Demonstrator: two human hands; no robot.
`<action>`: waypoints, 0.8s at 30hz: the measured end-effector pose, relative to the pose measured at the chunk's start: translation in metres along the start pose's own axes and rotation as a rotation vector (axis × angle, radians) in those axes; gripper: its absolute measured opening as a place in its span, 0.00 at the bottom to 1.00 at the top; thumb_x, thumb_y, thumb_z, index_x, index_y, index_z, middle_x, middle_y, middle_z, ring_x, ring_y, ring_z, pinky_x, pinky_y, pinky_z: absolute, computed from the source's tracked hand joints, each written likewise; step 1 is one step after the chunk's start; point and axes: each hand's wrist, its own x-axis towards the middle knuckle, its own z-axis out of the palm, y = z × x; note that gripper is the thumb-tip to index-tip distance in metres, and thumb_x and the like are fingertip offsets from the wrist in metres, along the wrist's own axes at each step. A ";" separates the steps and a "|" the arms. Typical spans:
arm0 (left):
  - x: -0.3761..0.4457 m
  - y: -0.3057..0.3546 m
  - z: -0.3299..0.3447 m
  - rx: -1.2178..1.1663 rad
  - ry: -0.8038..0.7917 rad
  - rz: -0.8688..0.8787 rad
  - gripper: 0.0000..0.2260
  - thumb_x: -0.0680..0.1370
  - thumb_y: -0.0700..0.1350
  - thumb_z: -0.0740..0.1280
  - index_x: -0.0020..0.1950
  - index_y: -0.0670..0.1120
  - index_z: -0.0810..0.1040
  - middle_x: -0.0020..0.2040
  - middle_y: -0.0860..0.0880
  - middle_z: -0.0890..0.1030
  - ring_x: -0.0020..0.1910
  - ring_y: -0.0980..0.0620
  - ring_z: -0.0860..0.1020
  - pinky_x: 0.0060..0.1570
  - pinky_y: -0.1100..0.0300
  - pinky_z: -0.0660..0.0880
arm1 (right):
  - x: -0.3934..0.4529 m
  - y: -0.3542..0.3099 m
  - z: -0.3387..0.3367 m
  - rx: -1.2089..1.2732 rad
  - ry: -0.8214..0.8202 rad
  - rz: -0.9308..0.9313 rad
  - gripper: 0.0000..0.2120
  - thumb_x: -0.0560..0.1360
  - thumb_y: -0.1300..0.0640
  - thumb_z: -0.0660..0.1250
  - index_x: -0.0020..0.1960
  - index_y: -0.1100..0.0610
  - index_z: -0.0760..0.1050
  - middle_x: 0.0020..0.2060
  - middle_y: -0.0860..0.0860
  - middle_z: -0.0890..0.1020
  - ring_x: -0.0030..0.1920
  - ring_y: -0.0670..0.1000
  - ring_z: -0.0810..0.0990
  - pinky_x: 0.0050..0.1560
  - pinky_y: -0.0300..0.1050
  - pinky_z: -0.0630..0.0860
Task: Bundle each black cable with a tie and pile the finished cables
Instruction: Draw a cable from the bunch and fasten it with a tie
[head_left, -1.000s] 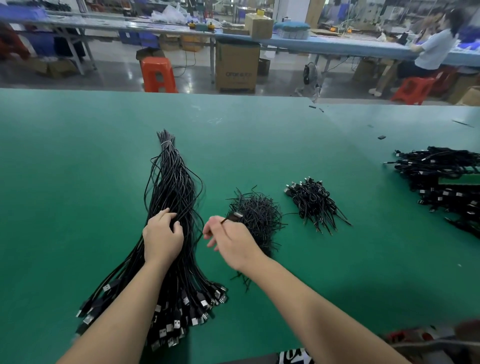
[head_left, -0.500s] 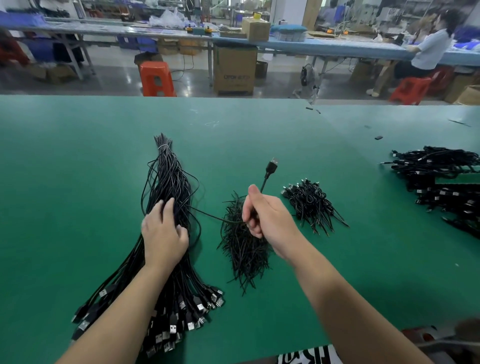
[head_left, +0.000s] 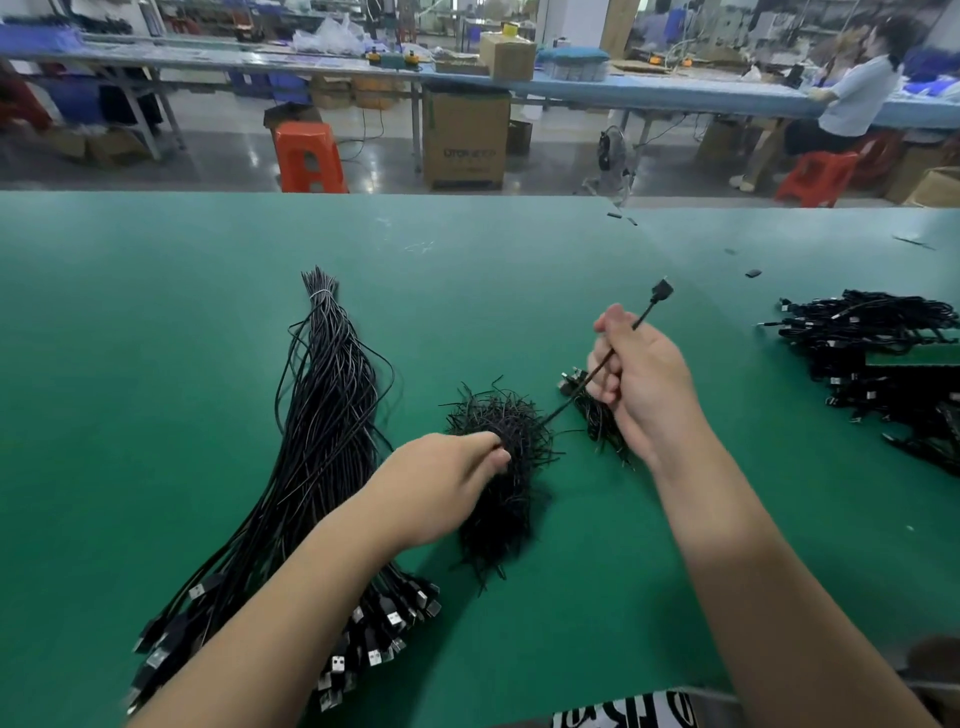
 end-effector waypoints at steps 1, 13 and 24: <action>-0.004 0.008 -0.007 -0.020 -0.055 0.035 0.15 0.84 0.57 0.54 0.51 0.50 0.76 0.39 0.52 0.80 0.42 0.50 0.78 0.46 0.54 0.76 | 0.002 0.002 -0.001 -0.036 0.022 0.008 0.13 0.84 0.48 0.61 0.44 0.55 0.72 0.26 0.46 0.70 0.24 0.45 0.63 0.23 0.38 0.62; -0.008 -0.040 -0.052 0.106 -0.555 -0.164 0.29 0.79 0.61 0.66 0.77 0.56 0.64 0.66 0.56 0.78 0.60 0.59 0.78 0.65 0.61 0.72 | -0.032 0.029 0.039 0.132 -0.210 0.365 0.17 0.85 0.46 0.54 0.42 0.54 0.68 0.28 0.47 0.57 0.23 0.45 0.52 0.19 0.35 0.51; 0.017 -0.010 -0.035 -1.123 -0.073 -0.120 0.21 0.82 0.54 0.57 0.65 0.44 0.80 0.60 0.47 0.84 0.64 0.50 0.80 0.64 0.59 0.75 | -0.063 0.048 0.075 -0.057 -0.424 0.225 0.15 0.79 0.48 0.55 0.35 0.48 0.69 0.26 0.44 0.59 0.25 0.46 0.53 0.24 0.37 0.53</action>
